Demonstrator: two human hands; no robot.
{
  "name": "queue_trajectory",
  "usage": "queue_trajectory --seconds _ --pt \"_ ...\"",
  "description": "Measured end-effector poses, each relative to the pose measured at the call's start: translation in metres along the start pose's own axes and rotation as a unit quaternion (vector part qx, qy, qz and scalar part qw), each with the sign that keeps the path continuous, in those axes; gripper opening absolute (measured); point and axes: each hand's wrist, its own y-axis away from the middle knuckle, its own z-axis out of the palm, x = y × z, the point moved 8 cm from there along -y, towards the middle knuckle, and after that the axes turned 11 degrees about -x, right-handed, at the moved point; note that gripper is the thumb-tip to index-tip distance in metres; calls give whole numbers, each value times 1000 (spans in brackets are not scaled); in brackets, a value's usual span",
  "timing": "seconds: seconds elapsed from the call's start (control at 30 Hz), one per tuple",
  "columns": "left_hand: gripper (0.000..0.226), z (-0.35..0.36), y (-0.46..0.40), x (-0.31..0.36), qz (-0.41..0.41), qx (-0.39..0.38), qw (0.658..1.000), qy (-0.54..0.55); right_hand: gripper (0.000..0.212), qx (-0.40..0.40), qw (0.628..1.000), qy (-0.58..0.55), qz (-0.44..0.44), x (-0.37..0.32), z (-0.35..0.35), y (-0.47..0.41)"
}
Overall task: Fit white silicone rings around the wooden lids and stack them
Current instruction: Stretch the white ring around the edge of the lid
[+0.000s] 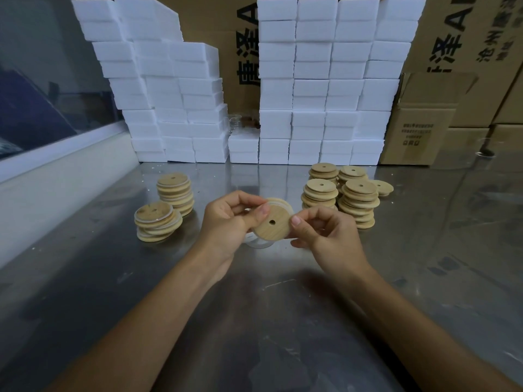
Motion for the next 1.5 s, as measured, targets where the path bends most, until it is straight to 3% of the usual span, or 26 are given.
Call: queue_trajectory --seconds 0.2,0.3,0.43,0.6,0.7,0.77,0.87,1.07,1.13,1.3,1.5 --pt "23 4 0 9 57 -9 981 -187 19 67 968 225 -85 -17 -6 5" --pt "24 6 -1 9 64 -2 965 -254 19 71 954 265 -121 -25 -6 7" --pt "25 2 -2 7 53 6 971 -231 18 58 961 244 -113 -23 -4 7" --pt "22 -6 -1 -2 4 46 989 -140 18 1 992 117 -46 -7 7 3" --pt "20 -4 -3 -7 -21 28 994 -108 19 51 994 90 -29 -4 -3 2" --pt "17 -1 -4 -5 -12 15 988 -151 20 68 992 105 -30 -4 -10 1" --pt "15 2 -2 8 48 9 953 -300 23 68 985 152 -38 -6 -12 1" --pt "20 7 2 13 75 0 932 -353 19 57 978 194 -45 -9 -12 1" --pt "20 5 1 10 64 2 941 -333 18 59 979 192 -43 -9 -11 2" --pt "21 -6 -3 -3 4 36 987 -154 15 58 992 116 0 -1 -8 0" --pt "17 -8 -5 -18 -73 46 994 64 20 39 995 90 31 3 -5 0"
